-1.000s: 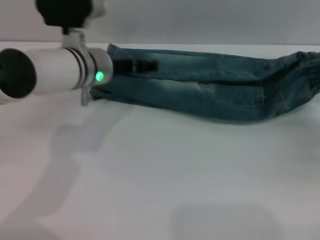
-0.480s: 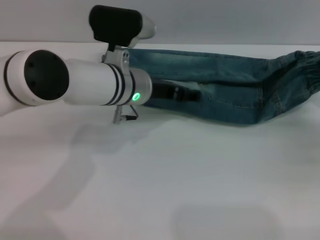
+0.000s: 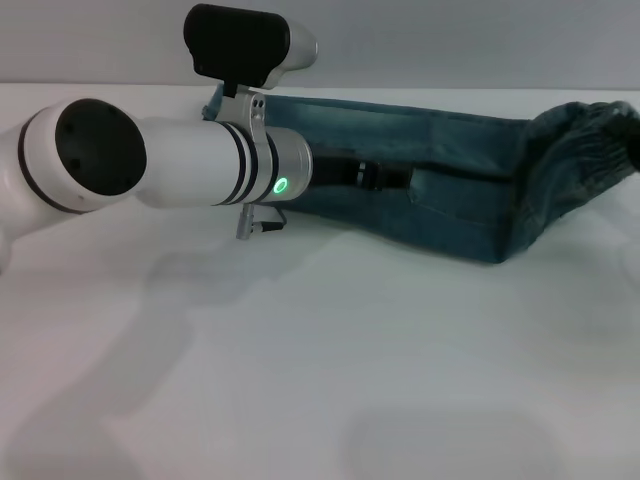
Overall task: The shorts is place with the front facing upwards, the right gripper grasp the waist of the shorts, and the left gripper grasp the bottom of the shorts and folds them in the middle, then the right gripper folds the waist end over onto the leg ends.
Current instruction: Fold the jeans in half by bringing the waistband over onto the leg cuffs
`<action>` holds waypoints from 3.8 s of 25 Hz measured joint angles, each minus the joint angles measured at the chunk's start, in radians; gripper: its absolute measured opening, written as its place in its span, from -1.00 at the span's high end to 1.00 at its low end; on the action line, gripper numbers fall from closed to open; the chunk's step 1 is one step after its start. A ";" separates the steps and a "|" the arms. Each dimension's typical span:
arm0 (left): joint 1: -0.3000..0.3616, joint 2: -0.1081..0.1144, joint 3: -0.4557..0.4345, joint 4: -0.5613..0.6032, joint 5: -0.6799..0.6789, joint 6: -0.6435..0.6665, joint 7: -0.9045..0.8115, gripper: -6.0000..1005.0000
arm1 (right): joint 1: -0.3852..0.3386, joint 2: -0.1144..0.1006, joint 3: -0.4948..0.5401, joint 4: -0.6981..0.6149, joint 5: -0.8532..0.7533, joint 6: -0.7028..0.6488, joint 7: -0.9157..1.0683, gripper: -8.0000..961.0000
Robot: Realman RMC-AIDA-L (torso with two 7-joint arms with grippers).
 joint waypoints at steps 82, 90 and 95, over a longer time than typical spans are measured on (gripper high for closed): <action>0.064 0.004 0.379 -0.122 -0.354 0.280 -0.002 -0.69 | 0.223 -0.009 -0.427 0.260 0.080 -0.060 0.204 0.98; 0.170 0.009 0.258 -0.193 -0.292 0.176 0.056 -0.69 | 0.211 -0.010 -0.418 0.262 0.083 -0.066 0.203 0.98; 0.230 0.010 0.245 -0.248 -0.246 0.146 0.063 -0.69 | 0.200 -0.011 -0.403 0.259 0.083 -0.070 0.198 0.98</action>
